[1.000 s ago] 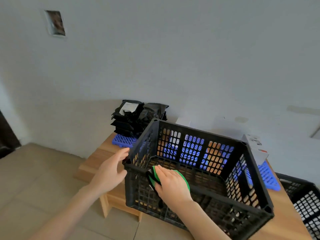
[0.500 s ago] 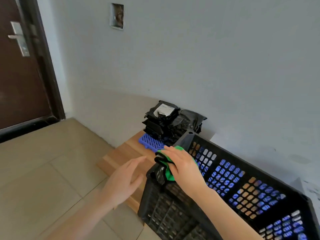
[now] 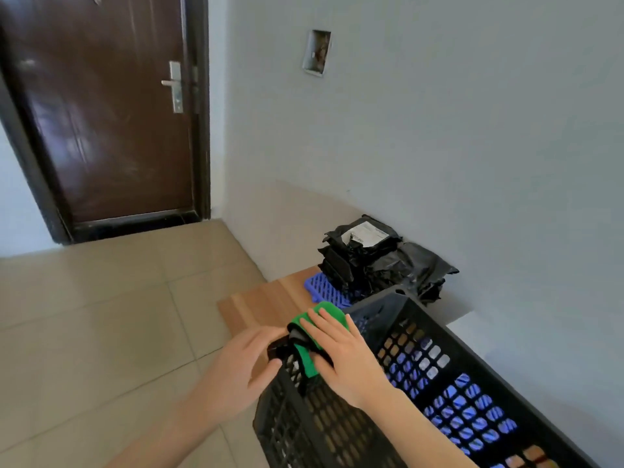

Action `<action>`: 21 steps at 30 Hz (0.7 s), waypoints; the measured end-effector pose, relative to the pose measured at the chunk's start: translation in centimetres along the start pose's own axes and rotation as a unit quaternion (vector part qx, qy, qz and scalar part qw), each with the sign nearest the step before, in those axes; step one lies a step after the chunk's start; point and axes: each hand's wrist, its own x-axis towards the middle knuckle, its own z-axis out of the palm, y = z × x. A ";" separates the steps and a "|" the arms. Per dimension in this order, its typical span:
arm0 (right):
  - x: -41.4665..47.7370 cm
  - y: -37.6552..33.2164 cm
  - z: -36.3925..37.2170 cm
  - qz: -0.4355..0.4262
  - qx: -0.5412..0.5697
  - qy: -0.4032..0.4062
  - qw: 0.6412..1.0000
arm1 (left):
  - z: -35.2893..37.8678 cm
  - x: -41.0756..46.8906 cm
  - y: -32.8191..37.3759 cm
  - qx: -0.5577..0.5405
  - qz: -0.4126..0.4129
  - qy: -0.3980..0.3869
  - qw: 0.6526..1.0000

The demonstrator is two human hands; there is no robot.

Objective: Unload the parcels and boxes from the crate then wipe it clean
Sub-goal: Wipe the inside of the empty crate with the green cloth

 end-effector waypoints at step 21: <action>0.3 4.6 0.9 -0.013 0.051 0.084 0.995 | 2.4 0.0 4.3 -0.011 -0.161 0.015 0.987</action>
